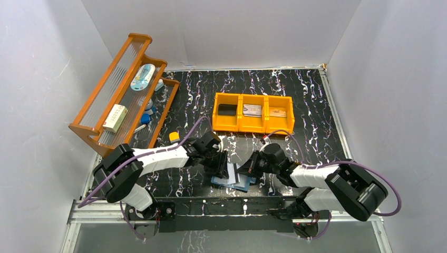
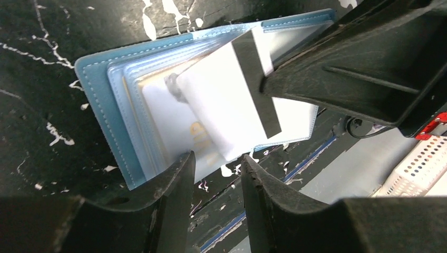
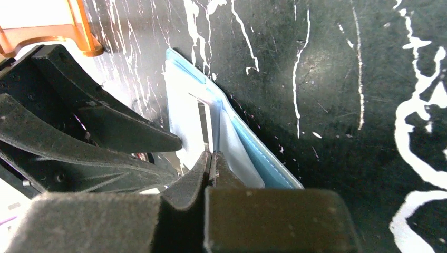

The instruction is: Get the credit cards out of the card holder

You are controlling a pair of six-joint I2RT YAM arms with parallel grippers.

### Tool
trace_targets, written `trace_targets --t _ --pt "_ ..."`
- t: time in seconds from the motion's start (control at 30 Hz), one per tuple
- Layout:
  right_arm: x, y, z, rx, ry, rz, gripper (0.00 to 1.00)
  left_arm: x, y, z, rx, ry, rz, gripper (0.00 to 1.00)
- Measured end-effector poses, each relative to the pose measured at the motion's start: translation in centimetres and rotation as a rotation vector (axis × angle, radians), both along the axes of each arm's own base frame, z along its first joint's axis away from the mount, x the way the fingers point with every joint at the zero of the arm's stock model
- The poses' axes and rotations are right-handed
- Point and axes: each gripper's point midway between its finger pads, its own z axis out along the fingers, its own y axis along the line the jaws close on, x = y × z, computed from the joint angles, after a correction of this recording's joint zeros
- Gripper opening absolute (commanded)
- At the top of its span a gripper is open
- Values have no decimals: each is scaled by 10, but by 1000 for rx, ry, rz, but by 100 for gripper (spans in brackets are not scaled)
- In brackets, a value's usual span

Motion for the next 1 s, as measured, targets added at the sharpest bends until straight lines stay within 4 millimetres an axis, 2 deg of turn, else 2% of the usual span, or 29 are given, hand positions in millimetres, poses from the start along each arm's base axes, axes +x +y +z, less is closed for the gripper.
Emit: trace_targets --t 0.23,0.37,0.5,0.53,0.63,0.77,0.87,1.0 --pt "3 -6 4 -49 -25 65 0 -7 11 1 2 7 45 45" --pt "10 -2 10 -73 -35 131 0 -12 23 5 9 -12 62 46" --pt "13 4 11 -88 -32 184 5 -7 23 13 4 -54 52 46" --pt "12 4 10 -89 -28 188 6 -5 22 15 3 -66 46 45" --pt "10 5 9 -83 -8 191 9 3 15 24 -11 -99 26 33" --pt "6 3 5 -69 20 171 10 17 -4 32 -29 -129 -9 26" --pt "-4 -3 -5 -58 63 147 11 20 -10 21 -8 -108 -24 19" --pt "-8 -4 -8 -44 98 123 14 15 -3 -6 72 -41 -17 17"
